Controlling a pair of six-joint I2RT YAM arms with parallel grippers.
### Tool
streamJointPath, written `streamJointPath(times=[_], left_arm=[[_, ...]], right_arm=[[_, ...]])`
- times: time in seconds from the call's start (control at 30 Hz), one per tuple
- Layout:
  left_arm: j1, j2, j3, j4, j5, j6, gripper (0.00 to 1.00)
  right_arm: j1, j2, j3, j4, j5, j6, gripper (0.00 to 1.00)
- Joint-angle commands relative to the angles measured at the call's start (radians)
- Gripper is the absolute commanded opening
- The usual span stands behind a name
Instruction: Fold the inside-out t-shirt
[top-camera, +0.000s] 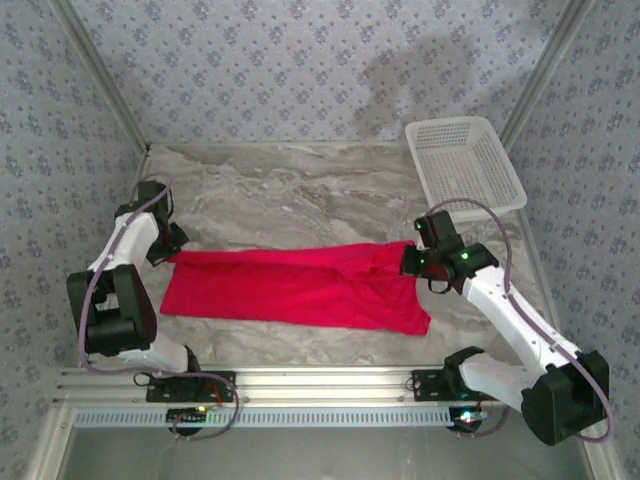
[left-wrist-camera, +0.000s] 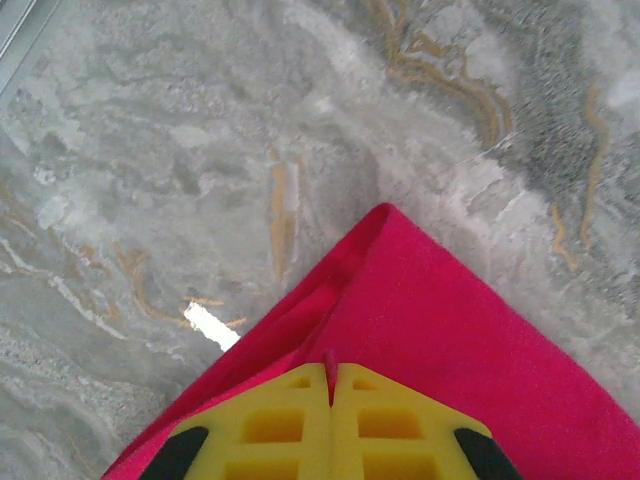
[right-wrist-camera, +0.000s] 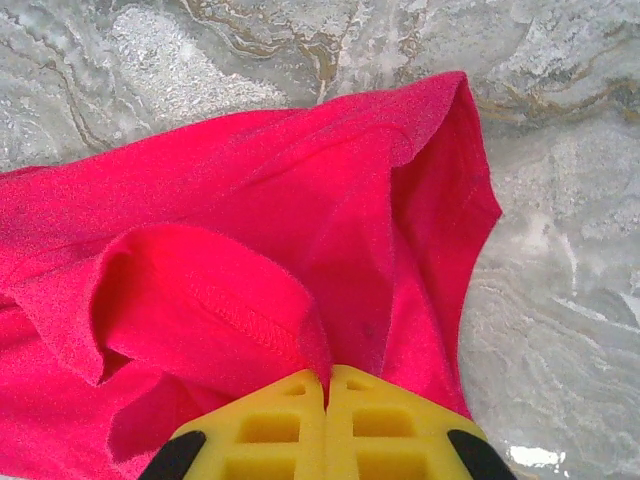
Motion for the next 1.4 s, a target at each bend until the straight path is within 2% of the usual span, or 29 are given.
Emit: streamJointPath(times=[0.0,0.1,0.13,0.17,0.23,0.33,0.43,0.53,0.6,0.67,0.77,0.83,1.37], left_arm=[[0.009,-0.049,-0.070,0.001,-0.029,-0.035,0.02],[0.010,-0.064,-0.163,0.047,0.013,-0.071,0.08],[0.011,-0.069,-0.193,0.067,0.036,-0.087,0.12],[0.014,-0.075,-0.220,0.087,0.057,-0.100,0.18],[0.024,-0.091,-0.251,0.099,0.078,-0.119,0.23],[0.039,-0.131,-0.243,0.098,0.076,-0.127,0.37],[0.038,-0.178,-0.194,0.082,0.071,-0.128,0.40],[0.019,-0.203,-0.140,0.071,0.083,-0.136,0.40],[-0.020,-0.209,-0.116,0.077,0.091,-0.147,0.40],[-0.076,-0.199,-0.106,0.098,0.104,-0.162,0.40],[-0.140,-0.153,-0.091,0.098,0.117,-0.180,0.40],[-0.160,-0.128,-0.087,0.098,0.117,-0.183,0.39],[-0.169,-0.102,-0.100,0.141,0.123,-0.186,0.38]], right_arm=[[0.003,-0.061,-0.061,-0.026,-0.013,0.068,0.00],[0.017,-0.105,-0.166,0.021,-0.049,0.143,0.06],[0.024,-0.119,-0.203,0.032,-0.051,0.183,0.08],[0.030,-0.134,-0.237,0.037,-0.049,0.218,0.13],[0.041,-0.173,-0.279,0.023,-0.029,0.272,0.21],[0.053,-0.266,-0.300,-0.019,0.035,0.308,0.38],[0.054,-0.335,-0.287,-0.005,0.054,0.308,0.44],[0.057,-0.279,-0.252,0.085,0.008,0.290,0.43],[0.067,-0.167,-0.212,0.184,-0.032,0.267,0.41],[0.081,-0.004,-0.141,0.233,-0.063,0.210,0.43],[0.128,0.213,-0.001,0.169,-0.029,0.133,0.44],[0.164,0.292,0.051,0.125,-0.005,0.122,0.44],[0.291,0.408,0.032,0.129,0.037,0.379,0.45]])
